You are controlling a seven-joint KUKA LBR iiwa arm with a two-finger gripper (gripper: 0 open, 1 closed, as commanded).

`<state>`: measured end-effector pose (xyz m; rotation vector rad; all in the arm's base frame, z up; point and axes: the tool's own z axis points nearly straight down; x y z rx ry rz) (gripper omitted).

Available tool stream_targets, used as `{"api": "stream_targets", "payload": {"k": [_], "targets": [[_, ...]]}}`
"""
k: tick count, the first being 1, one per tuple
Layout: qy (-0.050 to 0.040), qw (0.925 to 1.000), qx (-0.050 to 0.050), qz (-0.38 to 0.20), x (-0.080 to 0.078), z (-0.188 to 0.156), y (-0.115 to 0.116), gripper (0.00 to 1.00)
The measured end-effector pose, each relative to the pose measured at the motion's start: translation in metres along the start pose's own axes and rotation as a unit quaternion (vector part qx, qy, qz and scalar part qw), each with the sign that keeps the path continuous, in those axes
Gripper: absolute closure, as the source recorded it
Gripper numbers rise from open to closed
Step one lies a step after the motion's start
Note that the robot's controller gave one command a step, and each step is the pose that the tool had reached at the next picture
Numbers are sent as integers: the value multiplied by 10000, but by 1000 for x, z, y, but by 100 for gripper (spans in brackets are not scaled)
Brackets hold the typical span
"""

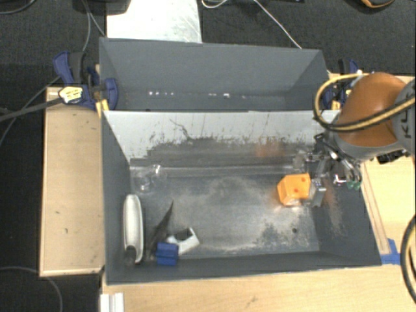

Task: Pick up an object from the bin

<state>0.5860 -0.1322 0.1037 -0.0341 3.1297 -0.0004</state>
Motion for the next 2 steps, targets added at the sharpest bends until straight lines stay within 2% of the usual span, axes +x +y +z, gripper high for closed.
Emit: {"api": "stream_targets", "payload": {"k": [1,2], "targets": [[70,9890,-15,-1476,10,33,17,100],[70,9891,-15,-1474,10,33,17,100]]}}
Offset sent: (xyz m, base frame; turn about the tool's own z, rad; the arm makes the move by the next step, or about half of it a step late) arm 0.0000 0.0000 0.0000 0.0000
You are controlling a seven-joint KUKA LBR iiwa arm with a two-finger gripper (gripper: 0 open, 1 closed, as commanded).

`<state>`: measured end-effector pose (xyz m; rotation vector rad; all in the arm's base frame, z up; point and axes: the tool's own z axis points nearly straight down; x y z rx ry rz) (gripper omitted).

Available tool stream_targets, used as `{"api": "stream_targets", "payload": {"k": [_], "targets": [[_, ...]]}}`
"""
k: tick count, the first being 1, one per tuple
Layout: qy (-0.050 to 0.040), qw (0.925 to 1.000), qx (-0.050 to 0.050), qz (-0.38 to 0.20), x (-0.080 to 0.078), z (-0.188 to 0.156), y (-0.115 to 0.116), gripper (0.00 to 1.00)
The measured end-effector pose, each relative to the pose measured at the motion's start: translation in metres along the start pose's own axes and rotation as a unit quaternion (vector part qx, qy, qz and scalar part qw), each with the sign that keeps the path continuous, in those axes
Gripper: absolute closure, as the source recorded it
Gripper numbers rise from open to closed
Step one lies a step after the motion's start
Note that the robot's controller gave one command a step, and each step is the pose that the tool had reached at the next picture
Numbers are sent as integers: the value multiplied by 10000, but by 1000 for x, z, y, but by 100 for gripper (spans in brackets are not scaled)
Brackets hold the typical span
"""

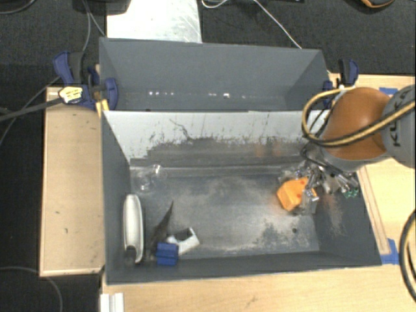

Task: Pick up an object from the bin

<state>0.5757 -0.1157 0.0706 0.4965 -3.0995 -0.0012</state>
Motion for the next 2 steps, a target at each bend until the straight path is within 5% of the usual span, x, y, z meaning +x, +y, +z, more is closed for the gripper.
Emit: {"api": "stream_targets", "payload": {"k": [2], "targets": [[-35,10000,19,83,16,-191,-30,100]]}}
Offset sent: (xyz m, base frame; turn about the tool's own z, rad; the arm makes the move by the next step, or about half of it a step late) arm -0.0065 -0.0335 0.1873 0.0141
